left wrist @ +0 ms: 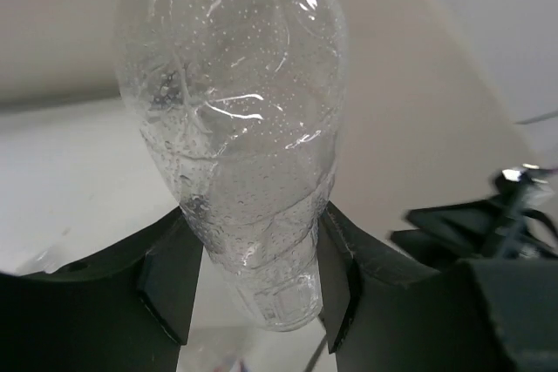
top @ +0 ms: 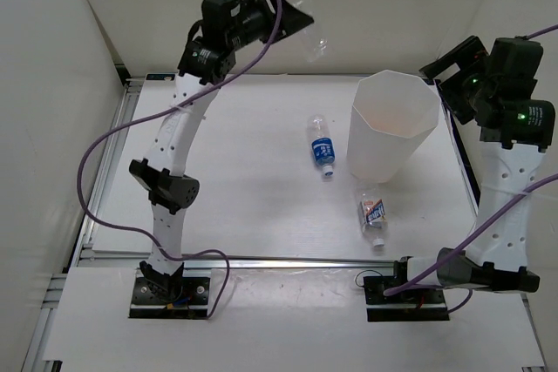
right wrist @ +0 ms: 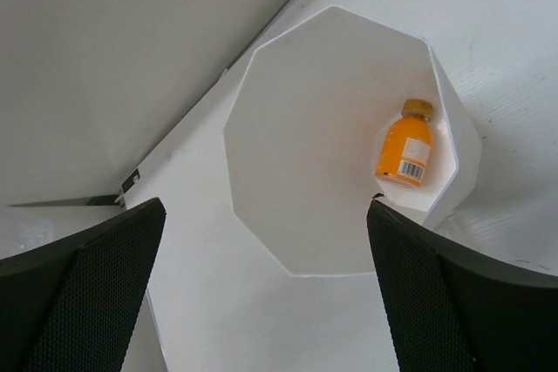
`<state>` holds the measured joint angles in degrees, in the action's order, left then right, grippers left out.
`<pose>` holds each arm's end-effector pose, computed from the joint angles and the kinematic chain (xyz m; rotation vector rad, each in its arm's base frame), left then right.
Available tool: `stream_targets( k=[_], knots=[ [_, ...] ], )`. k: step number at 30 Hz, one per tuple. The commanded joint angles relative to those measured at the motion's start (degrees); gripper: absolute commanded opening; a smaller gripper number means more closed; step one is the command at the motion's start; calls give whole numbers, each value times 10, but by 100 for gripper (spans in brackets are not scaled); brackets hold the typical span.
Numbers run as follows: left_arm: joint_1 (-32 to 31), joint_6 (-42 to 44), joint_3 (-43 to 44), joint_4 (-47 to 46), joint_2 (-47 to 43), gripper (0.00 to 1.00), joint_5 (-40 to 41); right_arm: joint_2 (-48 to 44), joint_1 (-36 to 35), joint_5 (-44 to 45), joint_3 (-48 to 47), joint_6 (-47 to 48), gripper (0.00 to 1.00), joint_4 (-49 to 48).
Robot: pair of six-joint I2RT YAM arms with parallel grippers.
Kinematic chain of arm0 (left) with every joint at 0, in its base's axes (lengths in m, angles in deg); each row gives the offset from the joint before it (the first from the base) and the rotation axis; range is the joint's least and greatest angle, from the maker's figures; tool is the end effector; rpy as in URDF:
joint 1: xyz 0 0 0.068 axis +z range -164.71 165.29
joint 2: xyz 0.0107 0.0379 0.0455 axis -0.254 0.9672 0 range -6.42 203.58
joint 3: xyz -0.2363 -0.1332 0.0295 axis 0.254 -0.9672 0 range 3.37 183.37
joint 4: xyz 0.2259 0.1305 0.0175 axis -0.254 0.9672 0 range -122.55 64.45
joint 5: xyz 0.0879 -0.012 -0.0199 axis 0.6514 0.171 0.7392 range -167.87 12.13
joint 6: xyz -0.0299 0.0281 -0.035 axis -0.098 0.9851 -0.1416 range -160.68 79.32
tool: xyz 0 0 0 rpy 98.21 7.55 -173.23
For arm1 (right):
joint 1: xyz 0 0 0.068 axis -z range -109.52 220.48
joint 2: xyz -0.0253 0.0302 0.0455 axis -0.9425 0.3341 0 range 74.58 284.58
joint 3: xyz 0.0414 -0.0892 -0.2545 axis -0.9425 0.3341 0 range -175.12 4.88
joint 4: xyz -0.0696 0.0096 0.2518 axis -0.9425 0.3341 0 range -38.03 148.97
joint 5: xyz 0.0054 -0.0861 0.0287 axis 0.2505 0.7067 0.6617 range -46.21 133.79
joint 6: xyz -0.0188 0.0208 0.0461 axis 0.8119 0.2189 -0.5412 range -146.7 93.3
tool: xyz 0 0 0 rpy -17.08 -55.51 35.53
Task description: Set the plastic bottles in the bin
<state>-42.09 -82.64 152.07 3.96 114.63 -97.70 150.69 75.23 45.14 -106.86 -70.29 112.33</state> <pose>0.3954 -0.2183 0.4900 0.0399 1.8683 -1.1657 0.2196 -0.0190 0.5154 0.8434 1.8423 0.4091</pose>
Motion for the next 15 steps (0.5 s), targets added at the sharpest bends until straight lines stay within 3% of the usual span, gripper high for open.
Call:
stream_targets(
  k=[1, 4, 9, 15],
  knots=[
    [-10, -37, 23, -80, 2, 27, -71, -42, 1, -26, -42, -8, 100, -3],
    [-30, -24, -34, -145, -29, 27, -55, -83, 1, -50, -72, -16, 100, 2],
    [-67, -8, 3, -159, 12, 27, -36, -112, 1, -80, -193, -17, 100, 78],
    [-131, 17, -5, -196, 68, 32, 10, -182, 1, -111, -204, -32, 100, 67]
  ],
)
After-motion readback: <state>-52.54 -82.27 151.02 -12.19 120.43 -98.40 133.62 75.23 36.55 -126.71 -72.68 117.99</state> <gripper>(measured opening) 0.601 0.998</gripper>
